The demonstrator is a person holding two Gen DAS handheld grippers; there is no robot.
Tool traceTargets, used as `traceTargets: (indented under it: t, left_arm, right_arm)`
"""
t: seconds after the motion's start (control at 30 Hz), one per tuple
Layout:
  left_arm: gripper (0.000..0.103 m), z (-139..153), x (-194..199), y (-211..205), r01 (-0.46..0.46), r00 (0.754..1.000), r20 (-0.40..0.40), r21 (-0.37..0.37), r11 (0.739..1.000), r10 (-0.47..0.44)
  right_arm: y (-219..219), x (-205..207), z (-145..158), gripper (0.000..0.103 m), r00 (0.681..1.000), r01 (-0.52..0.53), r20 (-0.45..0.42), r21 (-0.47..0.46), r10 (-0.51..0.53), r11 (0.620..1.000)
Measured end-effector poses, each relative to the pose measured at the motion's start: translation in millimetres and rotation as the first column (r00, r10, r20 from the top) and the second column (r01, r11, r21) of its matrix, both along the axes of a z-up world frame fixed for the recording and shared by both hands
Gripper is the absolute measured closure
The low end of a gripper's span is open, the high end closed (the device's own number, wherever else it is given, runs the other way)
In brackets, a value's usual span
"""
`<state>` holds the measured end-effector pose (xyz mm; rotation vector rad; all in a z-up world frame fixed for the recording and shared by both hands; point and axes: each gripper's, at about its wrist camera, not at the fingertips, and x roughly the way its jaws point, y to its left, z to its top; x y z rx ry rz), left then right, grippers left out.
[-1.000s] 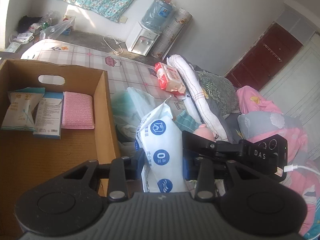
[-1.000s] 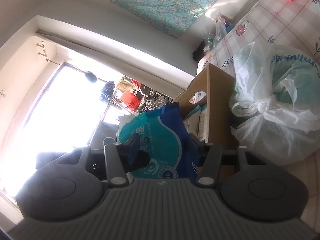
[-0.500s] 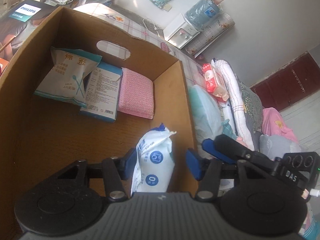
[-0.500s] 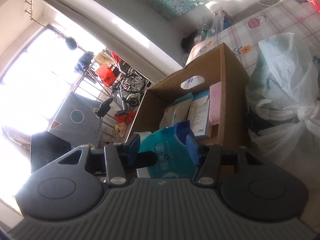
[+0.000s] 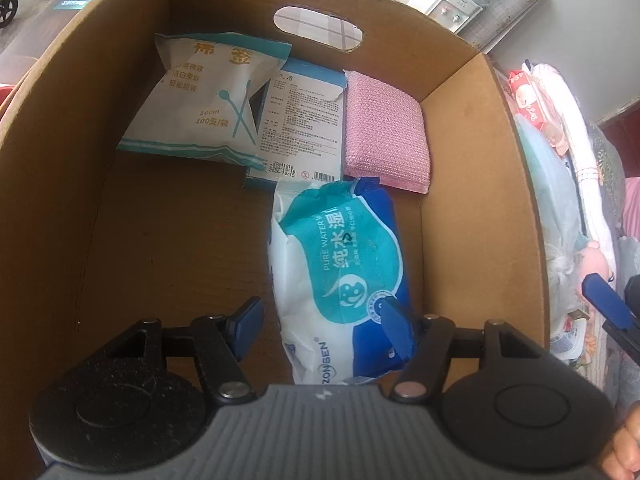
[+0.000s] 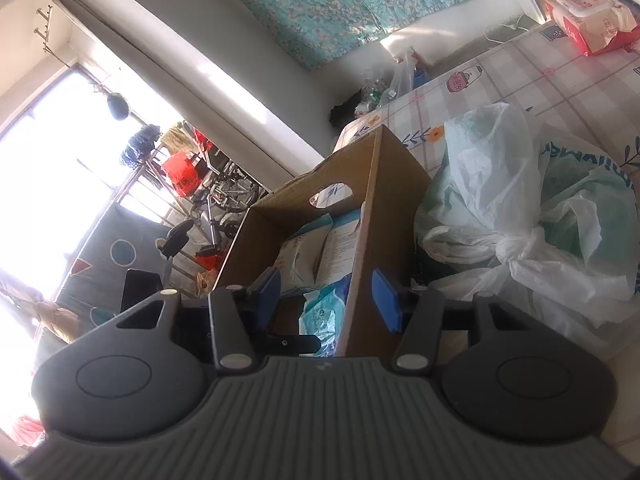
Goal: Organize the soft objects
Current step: 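Lower the wet-wipes pack into the box and open the left tool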
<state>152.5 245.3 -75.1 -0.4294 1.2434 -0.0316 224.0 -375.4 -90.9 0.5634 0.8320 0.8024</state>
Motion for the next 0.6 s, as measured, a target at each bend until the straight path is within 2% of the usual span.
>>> traceTargets:
  t: [0.1, 0.23, 0.43, 0.6]
  left_arm:
    - [0.047, -8, 9, -9, 0.030, 0.999, -0.018, 0.001, 1.000, -0.030]
    - [0.047, -6, 21, -22, 0.041, 0.999, -0.005, 0.023, 0.999, -0.041]
    - [0.047, -12, 36, -39, 0.013, 1.000, -0.018, -0.018, 1.000, -0.013]
    - [0.044, -10, 41, -51, 0.023, 1.000, 0.003, 0.022, 0.999, -0.023]
  right_arm:
    - [-3, -3, -6, 0.052, 1.000, 0.002, -0.017, 0.014, -0.002, 1.000]
    - [-11, -2, -12, 0.052, 0.999, 0.018, -0.038, 0.024, -0.018, 1.000]
    - [-31, -1, -21, 0.052, 0.996, 0.062, -0.065, 0.042, -0.059, 0.997]
    - [-42, 0, -29, 0.052, 0.994, 0.081, -0.080, 0.050, -0.077, 0.995]
